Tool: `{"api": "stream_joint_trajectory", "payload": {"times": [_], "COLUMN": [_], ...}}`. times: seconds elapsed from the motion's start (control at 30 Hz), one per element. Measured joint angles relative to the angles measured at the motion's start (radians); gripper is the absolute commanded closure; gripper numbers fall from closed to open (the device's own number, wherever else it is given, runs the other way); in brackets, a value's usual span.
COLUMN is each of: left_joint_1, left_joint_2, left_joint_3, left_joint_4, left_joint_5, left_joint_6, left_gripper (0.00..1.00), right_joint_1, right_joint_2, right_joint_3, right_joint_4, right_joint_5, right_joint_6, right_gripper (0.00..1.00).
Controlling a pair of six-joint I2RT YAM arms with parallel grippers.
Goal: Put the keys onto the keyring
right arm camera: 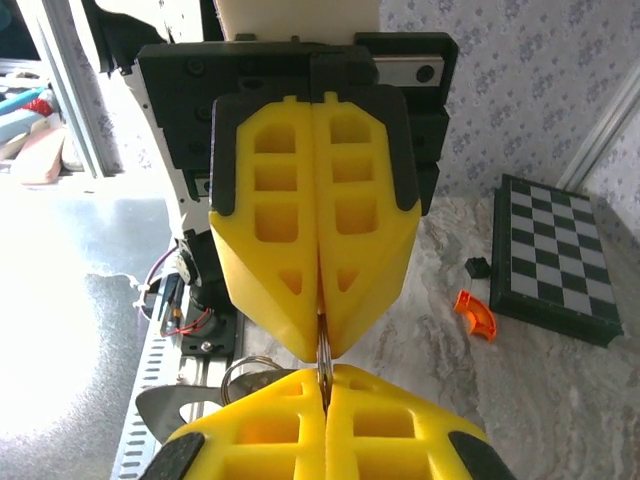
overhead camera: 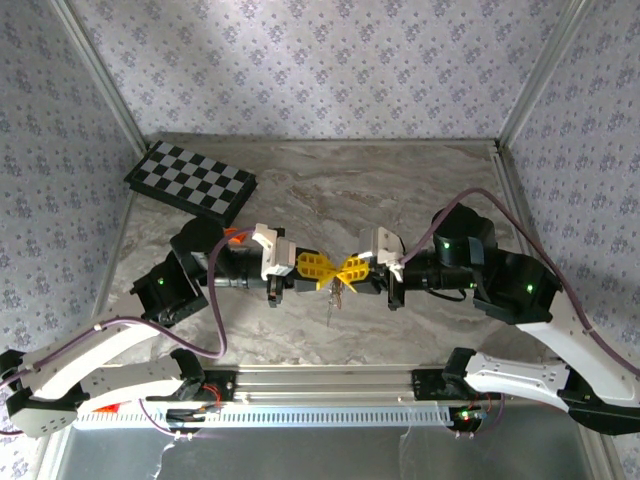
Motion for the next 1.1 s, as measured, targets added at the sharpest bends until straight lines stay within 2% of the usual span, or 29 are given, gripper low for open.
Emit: {"api": "stream_joint_trajectory", "payload": {"times": [0.07, 0.17, 0.3, 0.5, 1.1], "left_joint_1": [0.000, 0.000, 0.000, 0.000, 0.000], "left_joint_2": [0.000, 0.006, 0.029, 0.051, 0.087], "left_joint_3": [0.000, 0.015, 0.072, 0.115, 0.115], "left_joint_4": [-0.008, -0.072, -0.204, -0.314, -0.364], "left_joint_5": [-0.018, -0.058, -0.126, -0.166, -0.211], "left_joint_6": [0.005, 0.043, 0.102, 0.163, 0.196], "left_gripper": [0.97, 0.83, 0.82, 0.82, 0.71], "right_joint_1": [0.000, 0.001, 0.001, 0.009, 0.016], "right_joint_2": [0.001, 0.018, 0.071, 0.127, 0.145], "right_joint_3": [0.000, 0.011, 0.056, 0.114, 0.117], "right_joint_4": [-0.002, -0.038, -0.135, -0.231, -0.291], "right_joint_5": [0.013, 0.043, 0.089, 0.116, 0.137], "right_joint_6": [-0.007, -0.028, -0.073, -0.119, -0.131], "right_gripper": [1.00, 1.00, 1.00, 1.00, 1.00]}}
